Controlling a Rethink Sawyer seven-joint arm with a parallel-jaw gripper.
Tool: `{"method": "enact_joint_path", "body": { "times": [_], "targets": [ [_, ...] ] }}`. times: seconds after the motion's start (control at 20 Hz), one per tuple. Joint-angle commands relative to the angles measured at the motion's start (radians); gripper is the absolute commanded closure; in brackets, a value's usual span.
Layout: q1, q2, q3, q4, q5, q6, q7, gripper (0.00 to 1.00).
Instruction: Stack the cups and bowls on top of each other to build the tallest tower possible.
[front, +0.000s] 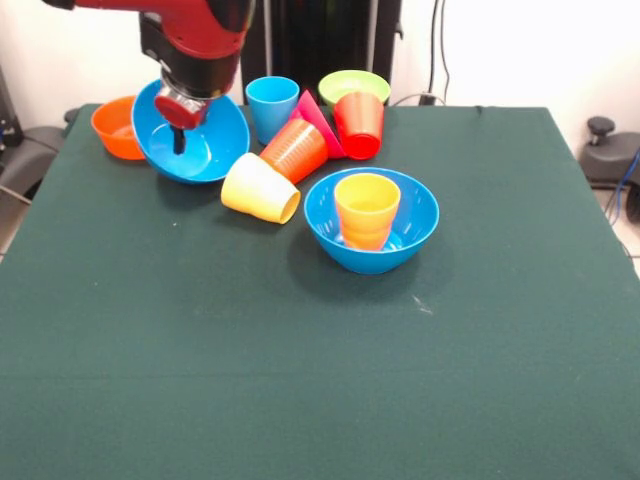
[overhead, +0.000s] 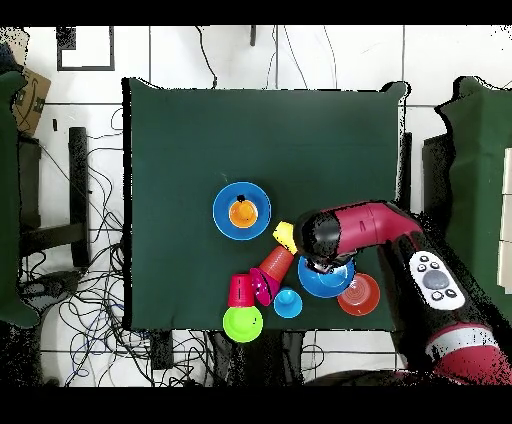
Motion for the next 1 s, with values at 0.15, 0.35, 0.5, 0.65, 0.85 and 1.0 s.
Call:
{"method": "enact_joint_path", "body": {
  "times": [0.15, 0.35, 0.5, 0.65, 0.85, 1.0],
  "targets": [
    [0.069, 0.052, -0.039, -0.083, -0.035, 0.0, 0.107, 0.0],
    [0.069, 0.026, -0.045, -0.058, -0.044, -0.06, 0.111, 0.0],
    [0.062, 0.003, -0.042, -0.039, -0.048, -0.096, 0.107, 0.0],
    [0.053, -0.022, -0.04, -0.017, -0.049, -0.117, 0.097, 0.0],
    [0.035, -0.072, -0.043, 0.019, -0.05, -0.147, 0.075, 0.0],
    [0.027, -0.095, -0.054, 0.037, -0.055, -0.168, 0.067, 0.0]
  ]
}}
